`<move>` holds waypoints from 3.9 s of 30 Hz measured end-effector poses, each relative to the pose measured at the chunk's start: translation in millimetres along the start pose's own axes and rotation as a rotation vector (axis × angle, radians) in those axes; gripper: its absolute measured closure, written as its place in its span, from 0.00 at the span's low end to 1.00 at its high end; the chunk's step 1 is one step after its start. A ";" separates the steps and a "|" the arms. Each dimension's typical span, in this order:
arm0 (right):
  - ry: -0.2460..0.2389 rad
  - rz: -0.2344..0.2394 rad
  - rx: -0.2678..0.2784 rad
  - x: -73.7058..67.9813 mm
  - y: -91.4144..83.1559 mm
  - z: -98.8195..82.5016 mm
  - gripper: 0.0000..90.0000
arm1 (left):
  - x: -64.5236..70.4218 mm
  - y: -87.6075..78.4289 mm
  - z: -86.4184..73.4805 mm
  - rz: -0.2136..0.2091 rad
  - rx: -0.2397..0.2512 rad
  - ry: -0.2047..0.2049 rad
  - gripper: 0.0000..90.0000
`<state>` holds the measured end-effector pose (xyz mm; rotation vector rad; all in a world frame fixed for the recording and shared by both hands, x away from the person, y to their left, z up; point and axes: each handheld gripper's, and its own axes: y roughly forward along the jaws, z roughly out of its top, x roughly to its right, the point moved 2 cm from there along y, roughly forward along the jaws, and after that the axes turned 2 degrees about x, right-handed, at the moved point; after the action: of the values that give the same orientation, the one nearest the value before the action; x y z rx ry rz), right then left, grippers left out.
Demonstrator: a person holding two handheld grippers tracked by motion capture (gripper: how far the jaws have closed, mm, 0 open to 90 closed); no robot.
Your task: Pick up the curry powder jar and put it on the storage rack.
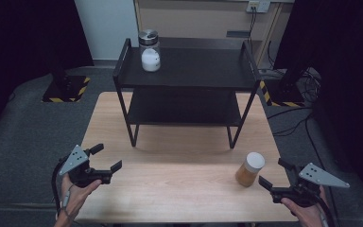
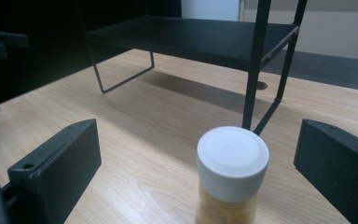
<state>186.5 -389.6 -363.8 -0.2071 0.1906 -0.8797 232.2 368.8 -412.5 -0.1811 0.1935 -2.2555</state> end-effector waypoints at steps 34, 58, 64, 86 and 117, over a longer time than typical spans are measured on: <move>-0.060 0.053 -0.231 30.3 -16.5 94.2 0.02 | -9.0 1.3 -1.7 -0.043 0.016 -0.017 0.00; -0.008 0.034 -0.384 39.4 70.4 51.1 0.05 | -10.0 -2.2 -3.1 -0.042 0.025 -0.025 0.01; 0.001 0.025 -0.403 39.9 87.2 41.7 0.11 | -10.4 -1.1 -2.6 -0.045 0.018 -0.022 0.01; -0.084 0.019 -0.405 30.6 91.9 52.5 0.38 | -10.5 -0.7 -2.6 -0.046 0.013 -0.021 0.01; -0.302 0.396 -0.336 11.7 95.4 268.5 0.38 | -11.7 0.2 -3.4 -0.050 0.012 -0.027 0.01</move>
<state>331.5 -312.5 -130.7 -0.5903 0.0904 -0.4099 239.1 378.0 -416.7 -0.2121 0.1628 -2.3021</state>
